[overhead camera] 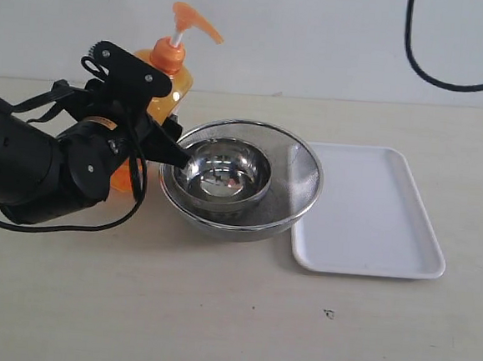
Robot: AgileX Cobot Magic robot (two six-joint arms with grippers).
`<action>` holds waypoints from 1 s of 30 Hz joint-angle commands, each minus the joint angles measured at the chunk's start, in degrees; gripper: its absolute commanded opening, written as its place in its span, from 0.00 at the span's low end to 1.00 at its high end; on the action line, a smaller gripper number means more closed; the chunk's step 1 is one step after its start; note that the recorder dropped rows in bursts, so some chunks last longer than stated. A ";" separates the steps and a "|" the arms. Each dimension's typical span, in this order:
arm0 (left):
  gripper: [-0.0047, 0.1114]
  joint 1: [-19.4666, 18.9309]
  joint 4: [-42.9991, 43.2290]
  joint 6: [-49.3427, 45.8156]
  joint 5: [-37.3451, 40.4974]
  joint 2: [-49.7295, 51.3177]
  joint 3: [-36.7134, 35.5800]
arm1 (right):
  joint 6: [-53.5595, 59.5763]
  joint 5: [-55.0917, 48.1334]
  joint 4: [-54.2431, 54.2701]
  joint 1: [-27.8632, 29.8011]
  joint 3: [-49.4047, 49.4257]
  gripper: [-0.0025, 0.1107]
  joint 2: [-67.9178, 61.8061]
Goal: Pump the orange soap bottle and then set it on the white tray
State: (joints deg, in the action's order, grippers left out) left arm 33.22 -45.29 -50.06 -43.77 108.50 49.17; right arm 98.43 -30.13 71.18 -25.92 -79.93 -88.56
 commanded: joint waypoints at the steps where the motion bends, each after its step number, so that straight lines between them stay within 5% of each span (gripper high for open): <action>1: 0.08 -0.09 0.78 1.73 -4.21 -0.76 0.85 | -0.17 0.28 0.48 -2.31 -4.64 0.02 -4.55; 30: 0.08 -0.09 1.28 -0.92 -0.37 -0.76 0.85 | -5.47 -2.87 0.80 -2.75 -10.79 0.02 -14.66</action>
State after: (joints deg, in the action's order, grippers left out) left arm 33.22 -45.07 -50.23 -41.54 108.50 49.26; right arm 93.43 -32.39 71.87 -28.62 -90.24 -102.70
